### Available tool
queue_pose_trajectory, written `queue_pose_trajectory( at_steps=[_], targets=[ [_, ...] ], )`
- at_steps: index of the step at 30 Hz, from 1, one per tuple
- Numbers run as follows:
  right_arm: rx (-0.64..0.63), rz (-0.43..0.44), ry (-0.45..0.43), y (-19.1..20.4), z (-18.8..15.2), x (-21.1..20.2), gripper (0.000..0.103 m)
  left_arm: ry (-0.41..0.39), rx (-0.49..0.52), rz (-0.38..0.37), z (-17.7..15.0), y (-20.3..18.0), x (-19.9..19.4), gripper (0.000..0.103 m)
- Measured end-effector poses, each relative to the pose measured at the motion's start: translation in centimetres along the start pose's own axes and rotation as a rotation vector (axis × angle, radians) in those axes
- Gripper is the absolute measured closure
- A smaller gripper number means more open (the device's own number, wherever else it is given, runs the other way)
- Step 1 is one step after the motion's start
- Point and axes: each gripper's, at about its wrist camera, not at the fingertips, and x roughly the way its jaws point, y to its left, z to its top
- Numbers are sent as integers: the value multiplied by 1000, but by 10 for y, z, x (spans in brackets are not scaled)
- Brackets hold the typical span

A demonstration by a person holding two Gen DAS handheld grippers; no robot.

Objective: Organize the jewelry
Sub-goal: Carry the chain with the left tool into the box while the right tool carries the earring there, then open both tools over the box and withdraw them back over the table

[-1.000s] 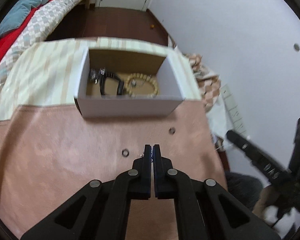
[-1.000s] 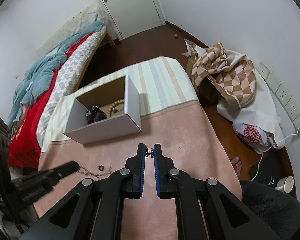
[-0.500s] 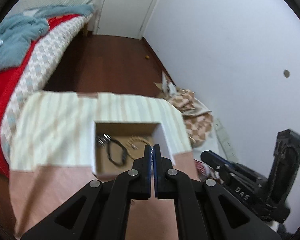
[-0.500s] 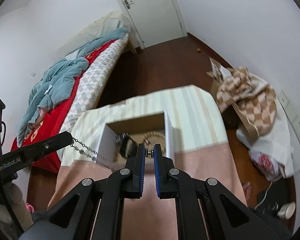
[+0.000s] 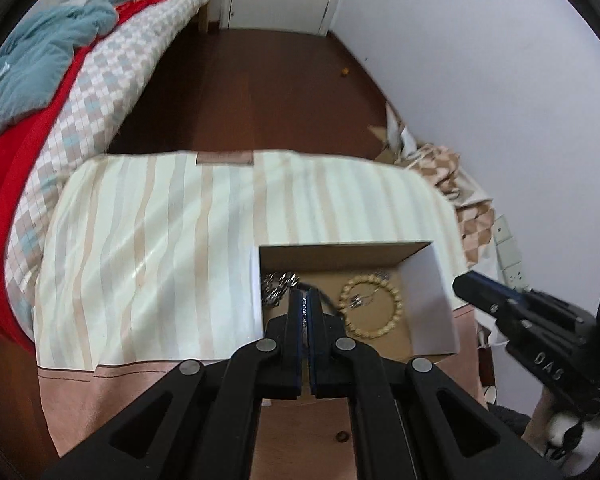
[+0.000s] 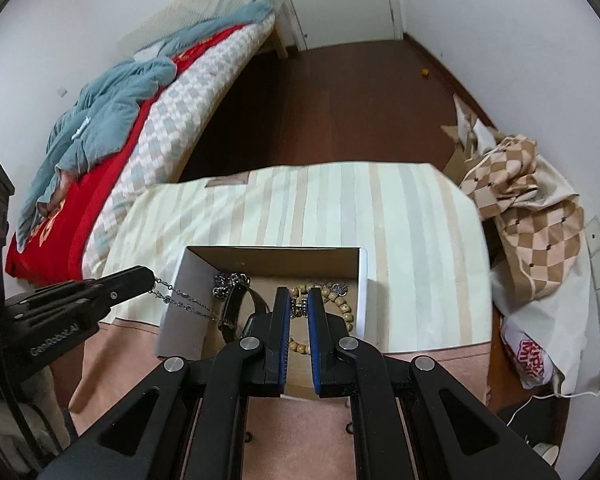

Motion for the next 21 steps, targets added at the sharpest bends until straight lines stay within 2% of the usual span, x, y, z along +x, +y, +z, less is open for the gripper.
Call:
queue_pose_trajectory(
  at_steps=[7,9,10,11,13,18,20,21],
  targets=[
    [-4,13,131,-4,7,32,93,19,-19,121,3,2,10,97],
    [7,14,170,-7,6,39,93,13,-13,156,4,1,10,90],
    [13,10,179,-9,5,41,91,9,-14,163,4,1,10,77],
    [18,8,182,-10,4,42,89,6,-16,170,4,1,10,48],
    [31,11,187,-13,3,42,77,-21,-25,181,4,3,6,14],
    [41,3,167,-15,6,31,71,-42,-27,195,2,6,0,13],
    [45,5,160,-16,6,25,60,-40,-36,204,0,8,-1,7],
    [47,2,151,-16,6,20,49,-42,-38,210,-1,9,-2,5]
  ],
)
